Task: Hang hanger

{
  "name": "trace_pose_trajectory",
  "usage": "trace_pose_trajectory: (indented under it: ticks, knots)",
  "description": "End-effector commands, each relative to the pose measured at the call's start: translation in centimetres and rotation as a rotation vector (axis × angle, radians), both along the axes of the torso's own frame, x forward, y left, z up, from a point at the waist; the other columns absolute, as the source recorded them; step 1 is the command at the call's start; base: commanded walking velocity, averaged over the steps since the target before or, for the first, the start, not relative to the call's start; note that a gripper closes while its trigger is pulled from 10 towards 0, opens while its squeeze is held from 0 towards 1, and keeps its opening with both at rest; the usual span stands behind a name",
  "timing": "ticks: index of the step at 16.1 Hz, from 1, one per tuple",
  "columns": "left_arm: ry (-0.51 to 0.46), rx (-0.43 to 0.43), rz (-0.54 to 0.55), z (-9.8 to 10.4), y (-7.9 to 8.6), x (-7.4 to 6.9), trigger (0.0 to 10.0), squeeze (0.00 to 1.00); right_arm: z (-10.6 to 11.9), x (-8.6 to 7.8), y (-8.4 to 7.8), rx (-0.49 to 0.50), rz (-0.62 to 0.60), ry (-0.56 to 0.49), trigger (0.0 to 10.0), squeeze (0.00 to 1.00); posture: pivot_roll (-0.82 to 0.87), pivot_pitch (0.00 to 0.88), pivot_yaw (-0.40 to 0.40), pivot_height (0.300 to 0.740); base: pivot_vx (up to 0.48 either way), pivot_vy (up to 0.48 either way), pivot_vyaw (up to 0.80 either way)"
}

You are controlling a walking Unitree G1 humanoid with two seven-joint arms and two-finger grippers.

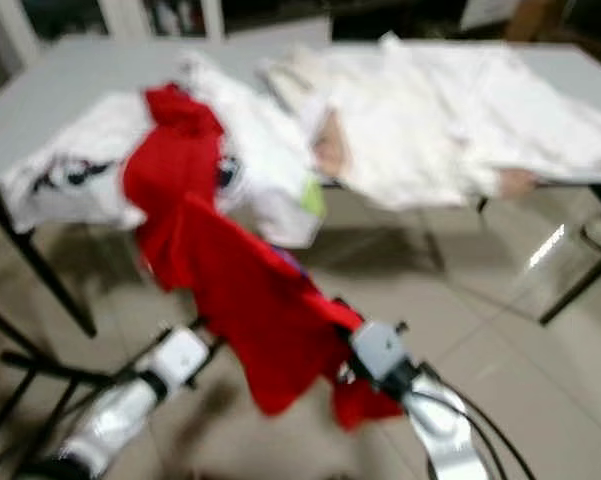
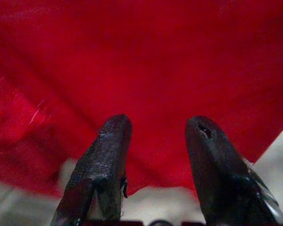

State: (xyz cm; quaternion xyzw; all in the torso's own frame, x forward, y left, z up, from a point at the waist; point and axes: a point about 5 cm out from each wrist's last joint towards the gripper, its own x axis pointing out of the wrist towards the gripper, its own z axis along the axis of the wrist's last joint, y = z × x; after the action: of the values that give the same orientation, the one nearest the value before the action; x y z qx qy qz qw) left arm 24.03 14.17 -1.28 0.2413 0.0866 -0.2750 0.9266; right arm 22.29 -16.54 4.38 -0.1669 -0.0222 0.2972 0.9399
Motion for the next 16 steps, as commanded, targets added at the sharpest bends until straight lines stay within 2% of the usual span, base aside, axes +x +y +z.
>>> trace_pose_trajectory:
  ticks: [1, 9, 16]
  knots:
    - [-0.005, 0.009, -0.006, 0.13, 0.08, 0.15, 10.0, 0.00, 0.64, 0.34, 0.01, 0.019, -0.015, -0.030, 10.0, 0.00, 0.05, 0.012, 0.024, 0.740, 0.000, -0.480, 0.00]
    - [-0.011, 0.002, -0.005, 0.25, -0.26, 0.30, 10.0, 0.00, 0.64, 0.49, 0.00, 0.027, -0.030, -0.023, 10.0, 0.00, 0.05, 0.014, 0.022, 0.740, 0.000, -0.439, 0.00]
    - [-0.003, -0.008, 0.001, 0.27, -0.29, 0.39, 10.0, 0.00, 0.50, 0.45, -0.10, 0.031, -0.049, -0.016, 10.0, 0.00, 0.05, 0.016, 0.028, 0.740, 0.000, 0.000, 0.00]
